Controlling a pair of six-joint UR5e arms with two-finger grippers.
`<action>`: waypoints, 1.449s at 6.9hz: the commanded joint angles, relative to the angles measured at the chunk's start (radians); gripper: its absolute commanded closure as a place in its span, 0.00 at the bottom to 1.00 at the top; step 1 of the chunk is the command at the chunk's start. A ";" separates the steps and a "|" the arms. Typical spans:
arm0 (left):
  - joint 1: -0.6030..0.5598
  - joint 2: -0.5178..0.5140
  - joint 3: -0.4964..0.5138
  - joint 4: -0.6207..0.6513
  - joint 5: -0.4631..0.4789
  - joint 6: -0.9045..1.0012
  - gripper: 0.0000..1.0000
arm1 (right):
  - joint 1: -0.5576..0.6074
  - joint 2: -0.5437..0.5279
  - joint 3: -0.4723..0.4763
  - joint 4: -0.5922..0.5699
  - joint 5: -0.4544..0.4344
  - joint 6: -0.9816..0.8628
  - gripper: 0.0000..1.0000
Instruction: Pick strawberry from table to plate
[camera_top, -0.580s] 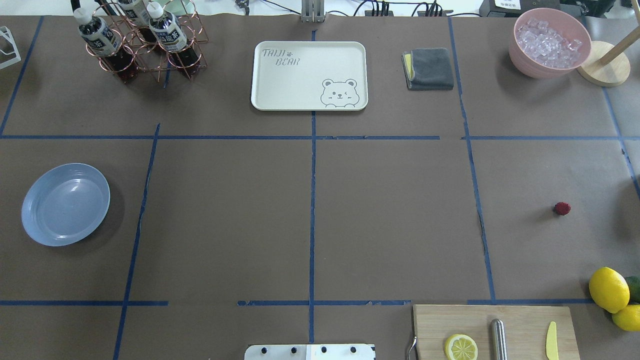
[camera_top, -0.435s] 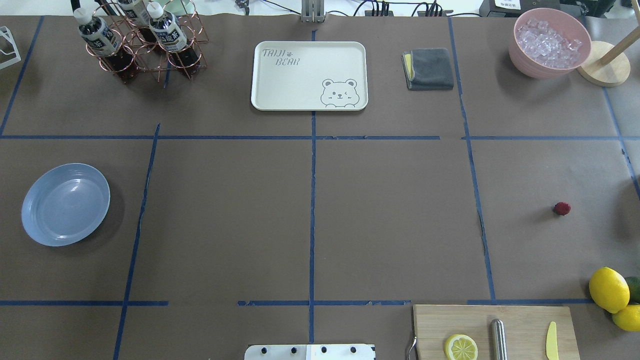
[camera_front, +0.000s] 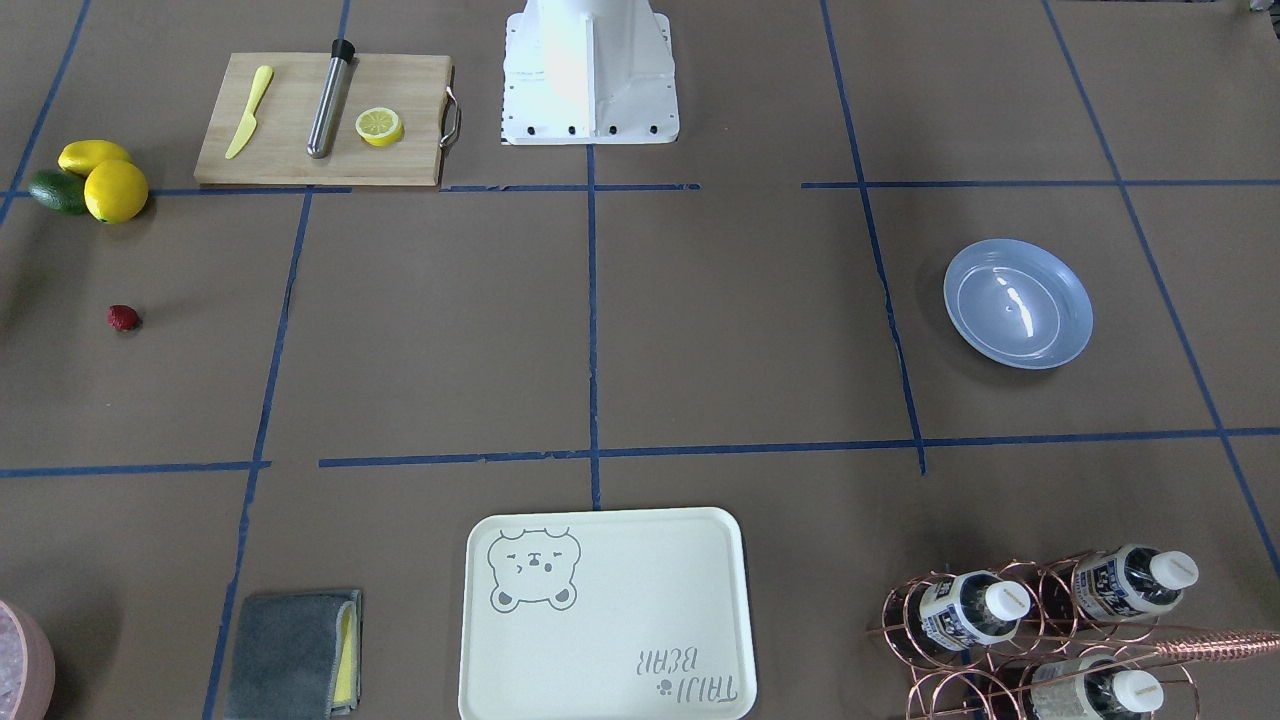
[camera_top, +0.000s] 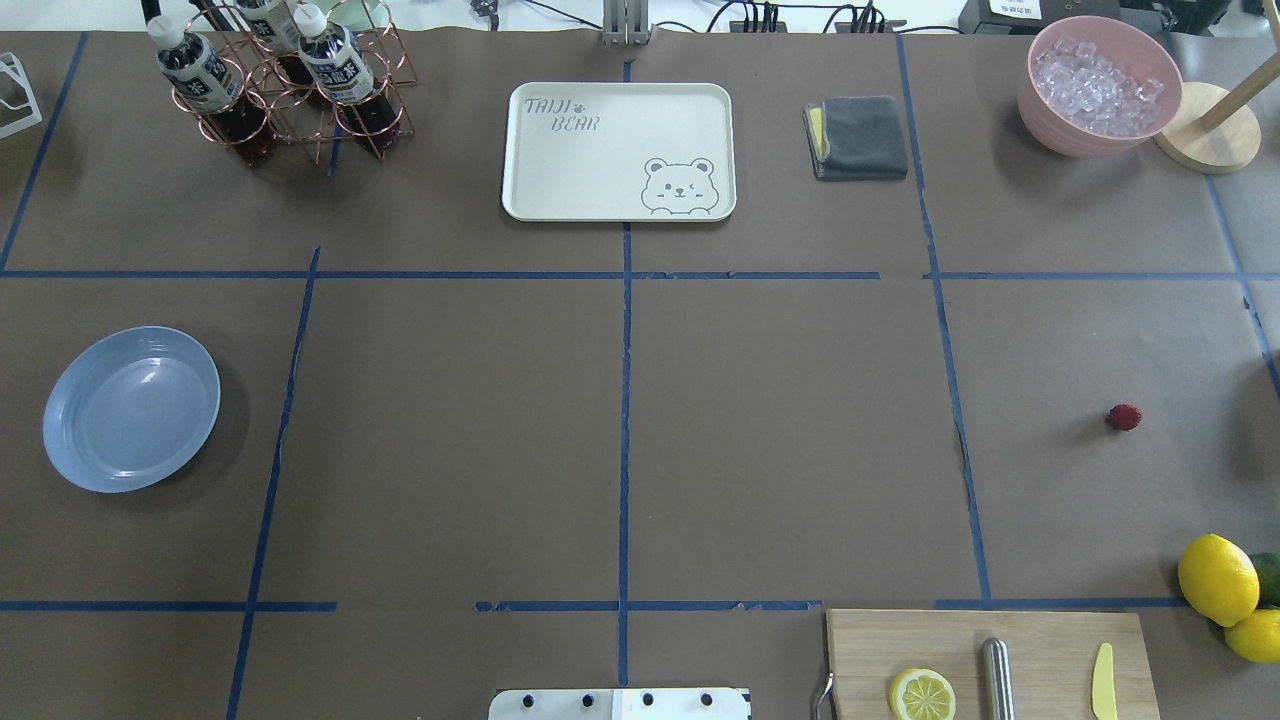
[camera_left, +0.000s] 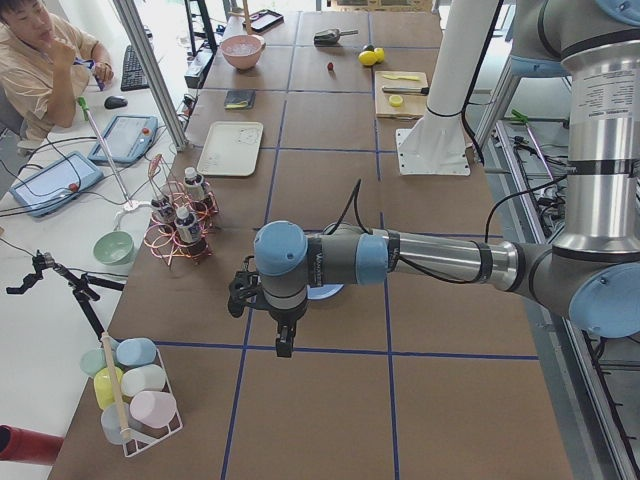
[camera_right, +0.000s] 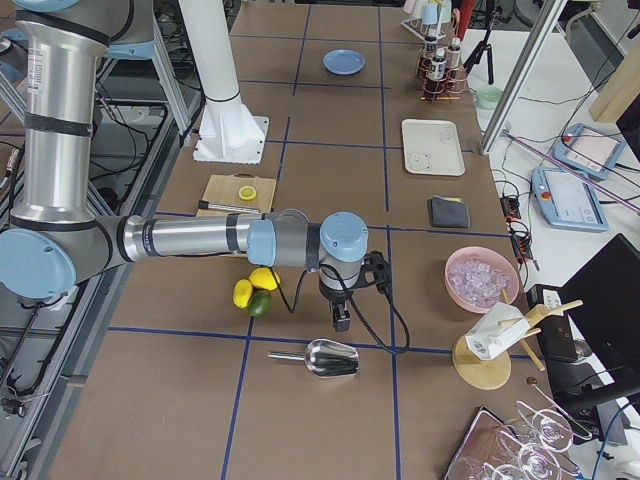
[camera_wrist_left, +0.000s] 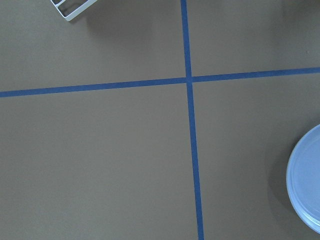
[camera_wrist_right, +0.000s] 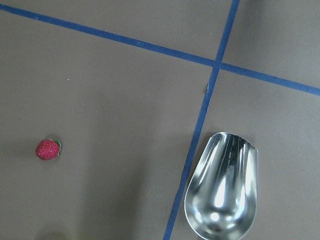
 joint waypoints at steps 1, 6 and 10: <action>0.005 0.000 -0.006 -0.003 -0.001 0.002 0.00 | 0.000 -0.014 0.008 0.003 0.001 0.017 0.00; 0.064 0.001 0.018 -0.043 -0.044 0.005 0.00 | 0.000 -0.058 0.025 0.004 0.054 0.017 0.00; 0.327 -0.005 0.155 -0.373 -0.173 -0.018 0.00 | -0.002 -0.061 0.023 0.003 0.056 0.017 0.00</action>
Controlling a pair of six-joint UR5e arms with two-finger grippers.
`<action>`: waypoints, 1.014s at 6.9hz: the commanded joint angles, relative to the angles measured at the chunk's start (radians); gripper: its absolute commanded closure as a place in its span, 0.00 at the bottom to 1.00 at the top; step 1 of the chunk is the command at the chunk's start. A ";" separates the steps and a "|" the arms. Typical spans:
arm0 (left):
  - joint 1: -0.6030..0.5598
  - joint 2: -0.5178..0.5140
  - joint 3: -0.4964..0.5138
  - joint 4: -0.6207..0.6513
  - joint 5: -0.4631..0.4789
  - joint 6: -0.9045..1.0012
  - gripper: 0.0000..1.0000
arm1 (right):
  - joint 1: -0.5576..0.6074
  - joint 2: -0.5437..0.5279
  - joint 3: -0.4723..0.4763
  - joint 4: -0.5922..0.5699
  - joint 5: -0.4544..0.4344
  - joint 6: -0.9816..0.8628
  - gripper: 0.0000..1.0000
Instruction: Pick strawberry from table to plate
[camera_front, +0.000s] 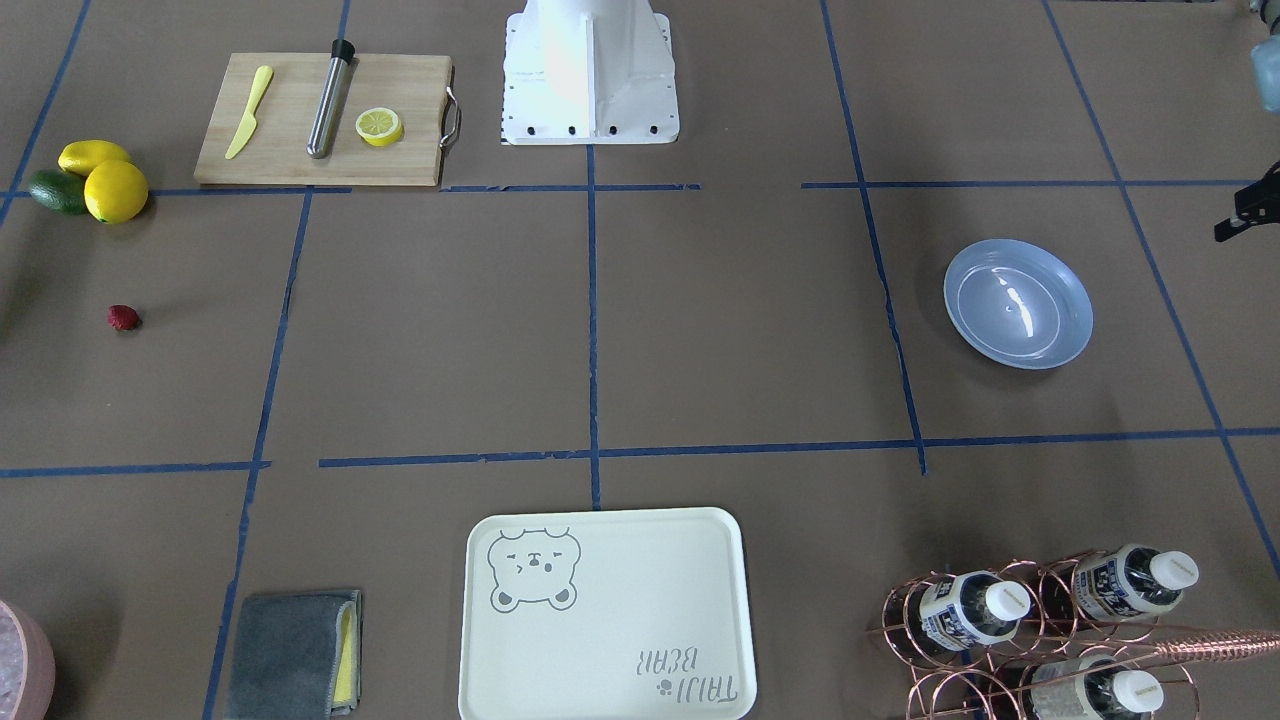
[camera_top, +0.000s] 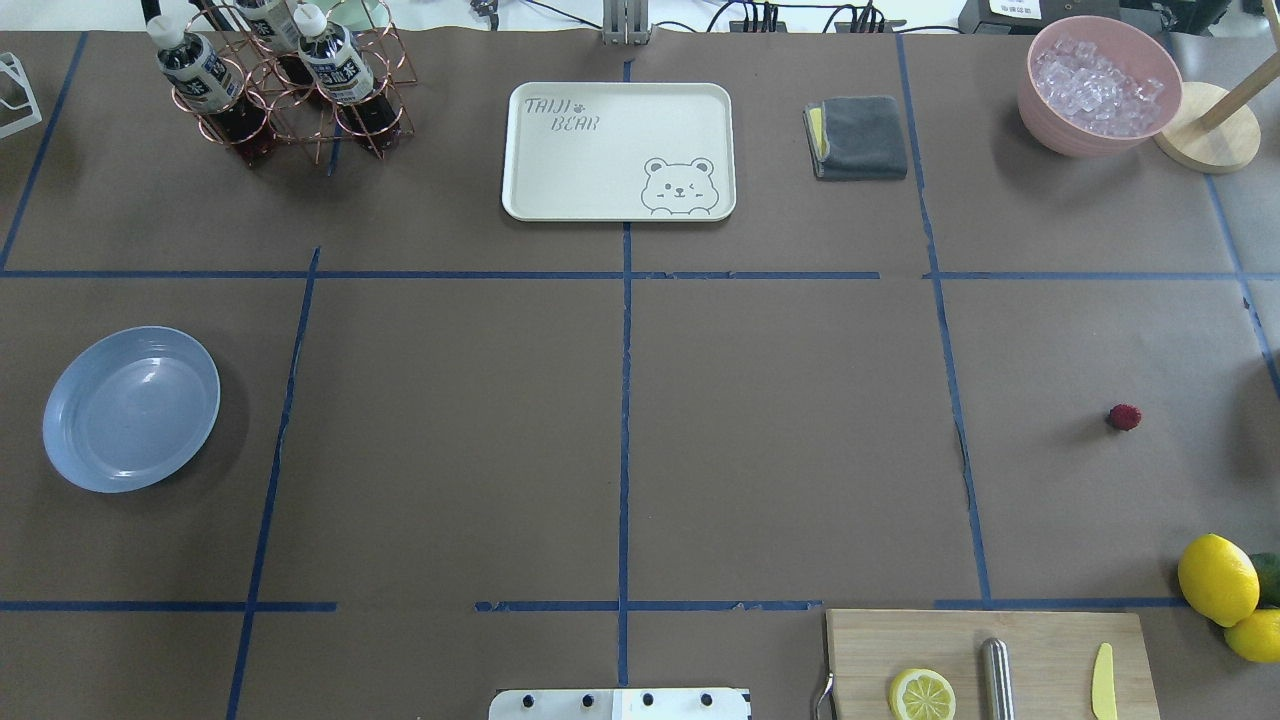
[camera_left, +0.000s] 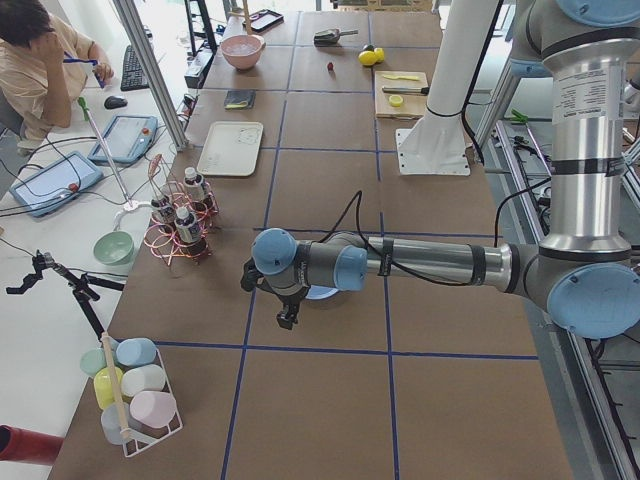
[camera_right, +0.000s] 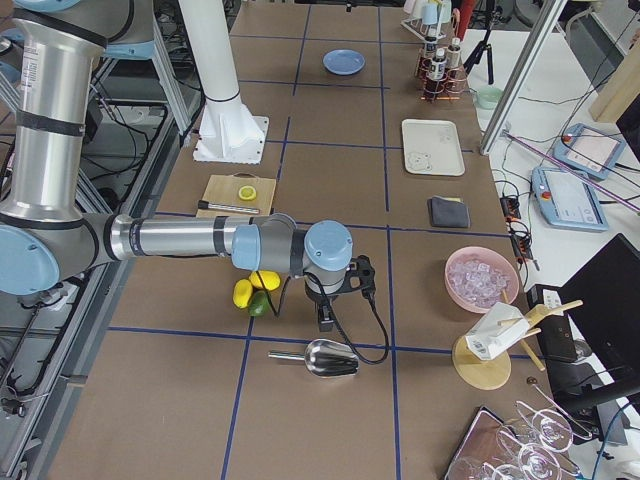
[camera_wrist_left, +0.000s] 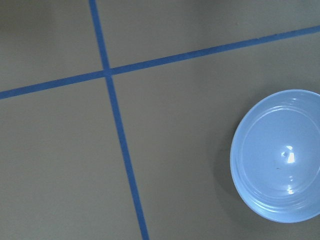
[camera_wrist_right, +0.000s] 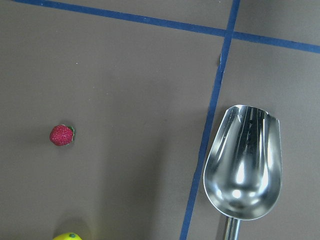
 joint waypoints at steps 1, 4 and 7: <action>0.102 -0.015 0.127 -0.247 -0.006 -0.039 0.00 | 0.000 -0.001 0.000 0.000 0.001 0.000 0.00; 0.235 -0.069 0.214 -0.442 0.075 -0.344 0.01 | 0.000 -0.001 -0.002 0.000 0.001 0.000 0.00; 0.302 -0.092 0.240 -0.453 0.077 -0.388 0.07 | -0.002 -0.001 -0.002 0.000 0.001 0.000 0.00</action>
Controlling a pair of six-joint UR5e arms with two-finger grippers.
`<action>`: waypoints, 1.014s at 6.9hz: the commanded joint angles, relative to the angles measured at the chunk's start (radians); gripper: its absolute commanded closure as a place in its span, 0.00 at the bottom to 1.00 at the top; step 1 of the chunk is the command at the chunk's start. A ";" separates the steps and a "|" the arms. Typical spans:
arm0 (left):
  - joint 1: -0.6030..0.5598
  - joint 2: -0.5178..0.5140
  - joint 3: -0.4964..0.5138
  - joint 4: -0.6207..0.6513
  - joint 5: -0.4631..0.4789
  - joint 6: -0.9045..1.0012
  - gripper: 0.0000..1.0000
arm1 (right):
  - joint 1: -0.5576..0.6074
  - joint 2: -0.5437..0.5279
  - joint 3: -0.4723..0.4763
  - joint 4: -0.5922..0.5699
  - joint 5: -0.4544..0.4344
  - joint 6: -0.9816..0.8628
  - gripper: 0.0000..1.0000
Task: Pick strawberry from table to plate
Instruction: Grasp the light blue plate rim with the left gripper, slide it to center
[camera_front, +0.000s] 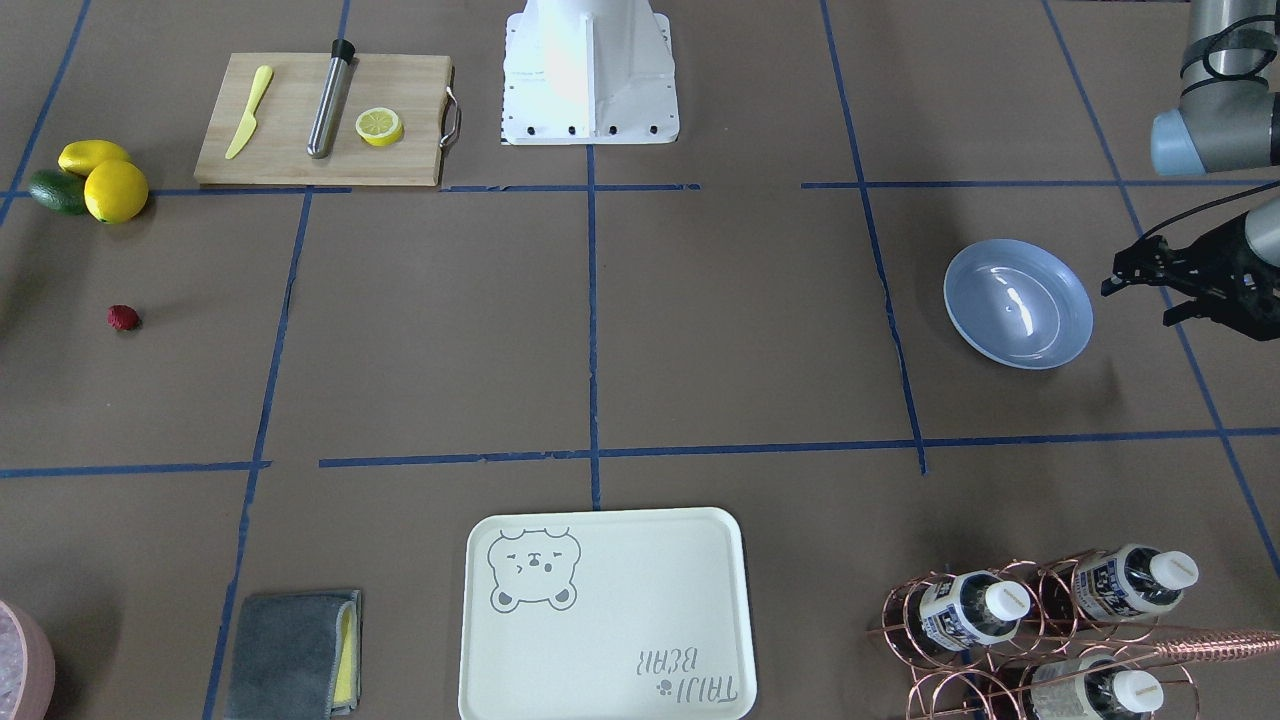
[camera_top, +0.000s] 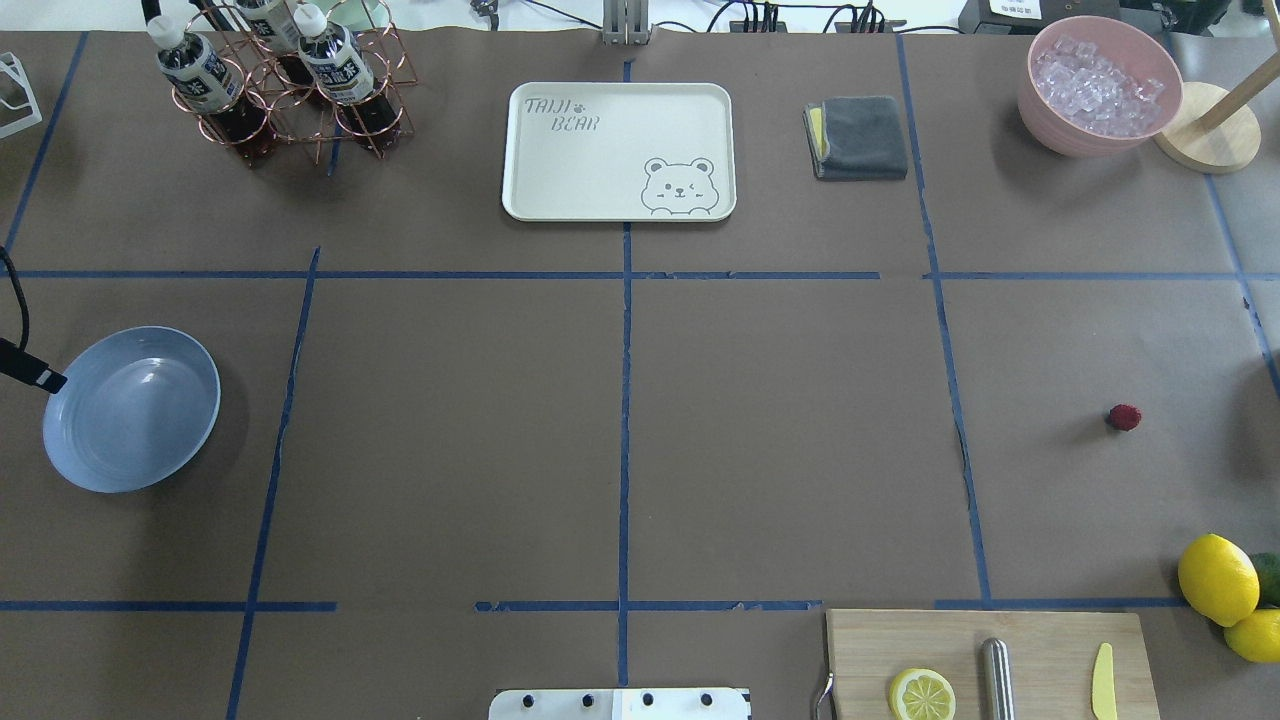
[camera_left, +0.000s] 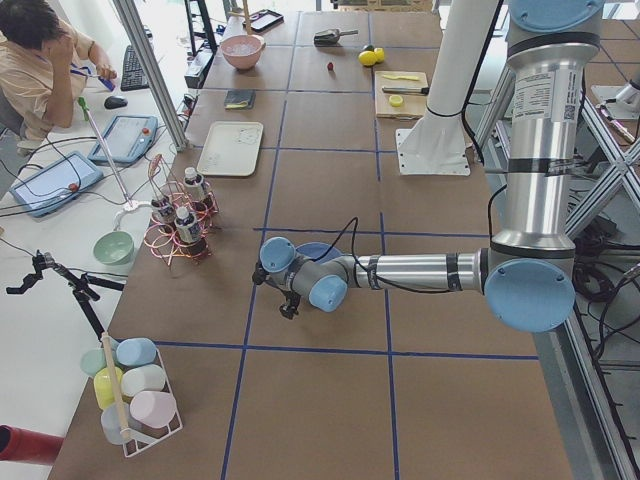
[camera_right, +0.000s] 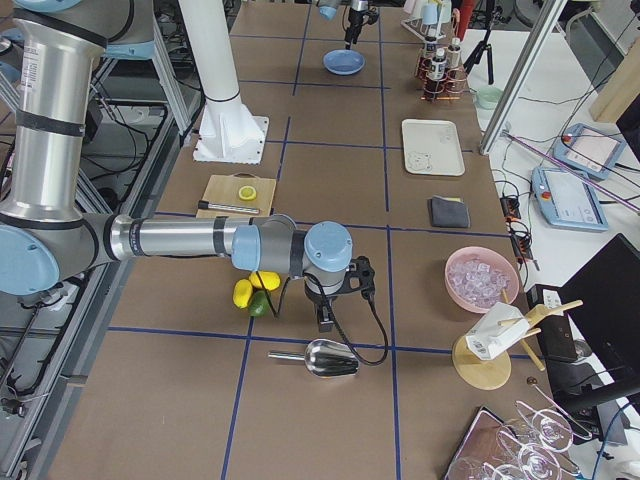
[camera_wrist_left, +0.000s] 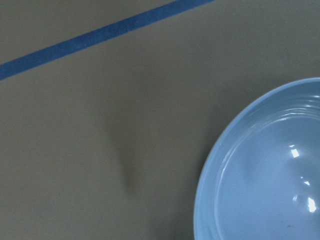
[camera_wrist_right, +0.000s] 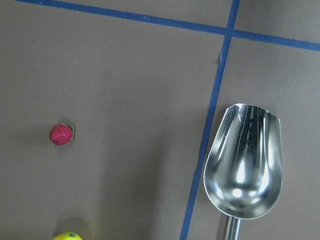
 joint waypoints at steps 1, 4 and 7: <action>0.043 -0.019 0.017 -0.005 0.001 -0.025 0.11 | -0.001 0.000 0.000 0.000 0.000 0.000 0.00; 0.047 -0.022 0.015 -0.001 0.001 -0.027 1.00 | -0.001 0.001 0.000 0.000 0.002 0.000 0.00; 0.047 -0.030 -0.089 -0.003 -0.074 -0.138 1.00 | -0.001 0.000 0.001 0.000 0.003 0.000 0.00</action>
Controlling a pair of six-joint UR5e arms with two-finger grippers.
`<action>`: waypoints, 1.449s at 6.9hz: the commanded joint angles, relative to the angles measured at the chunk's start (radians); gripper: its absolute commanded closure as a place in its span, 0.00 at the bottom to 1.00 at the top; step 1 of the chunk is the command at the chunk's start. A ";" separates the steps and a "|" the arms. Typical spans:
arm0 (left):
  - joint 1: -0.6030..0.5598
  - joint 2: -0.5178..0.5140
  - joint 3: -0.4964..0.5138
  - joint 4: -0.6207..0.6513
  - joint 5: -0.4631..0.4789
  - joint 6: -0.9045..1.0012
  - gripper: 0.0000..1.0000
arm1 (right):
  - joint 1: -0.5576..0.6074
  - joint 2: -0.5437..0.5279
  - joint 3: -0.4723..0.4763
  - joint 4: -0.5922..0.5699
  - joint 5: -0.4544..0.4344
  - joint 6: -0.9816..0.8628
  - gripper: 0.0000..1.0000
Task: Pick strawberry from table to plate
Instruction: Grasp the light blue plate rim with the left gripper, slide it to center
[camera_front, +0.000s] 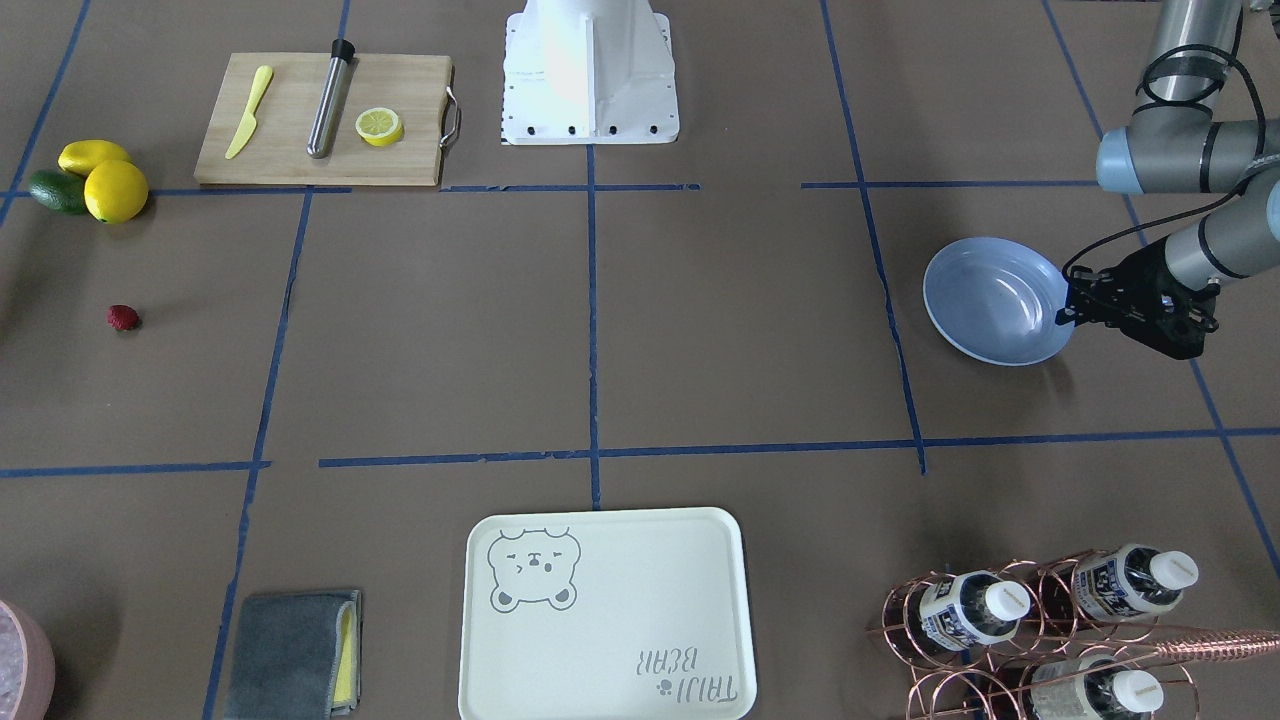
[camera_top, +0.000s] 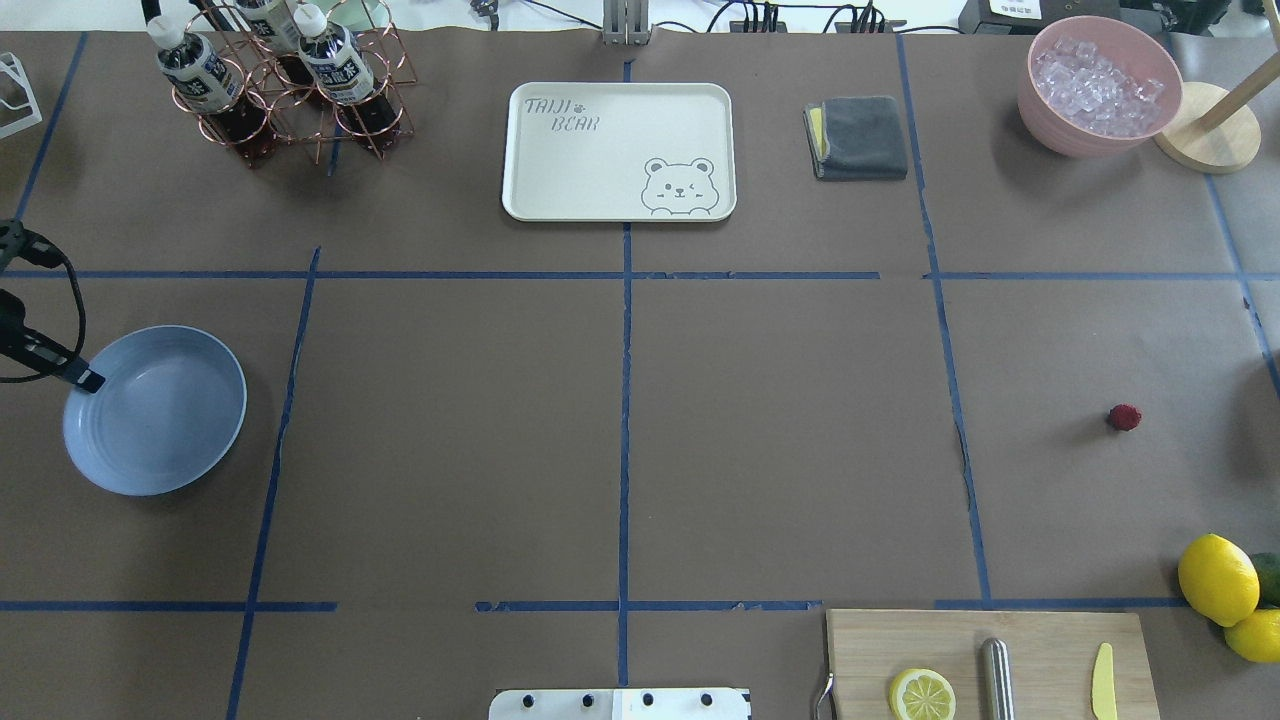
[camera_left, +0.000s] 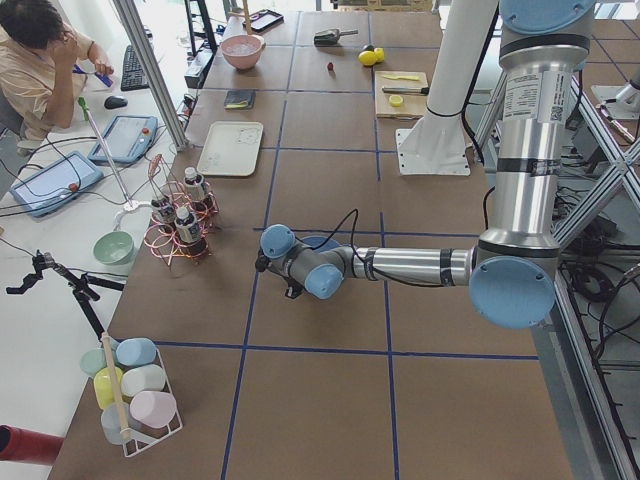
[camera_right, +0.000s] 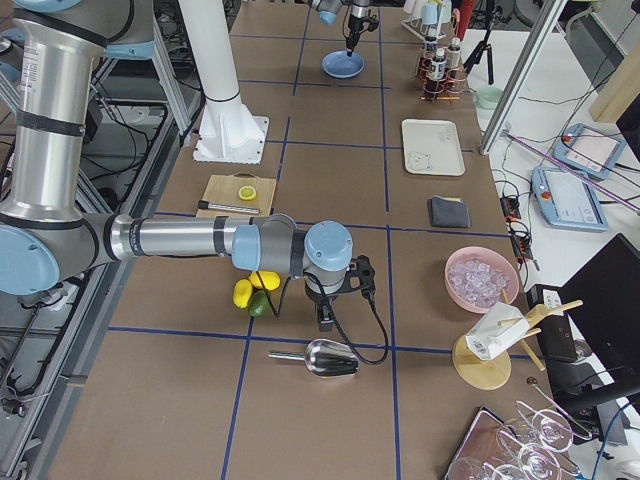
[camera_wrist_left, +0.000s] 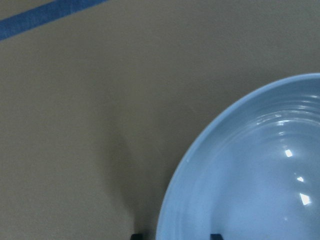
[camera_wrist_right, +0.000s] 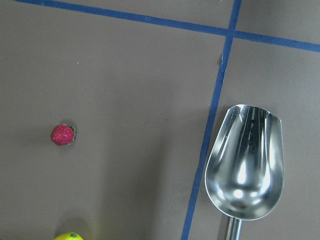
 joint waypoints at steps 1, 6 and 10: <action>0.000 -0.013 -0.115 -0.003 -0.075 -0.220 1.00 | 0.000 0.001 0.002 0.000 0.000 0.000 0.00; 0.407 -0.411 -0.139 -0.192 0.167 -1.127 1.00 | -0.002 0.001 0.011 0.003 0.022 0.000 0.00; 0.509 -0.503 -0.025 -0.201 0.342 -1.173 1.00 | -0.011 0.001 0.032 0.003 0.045 0.008 0.00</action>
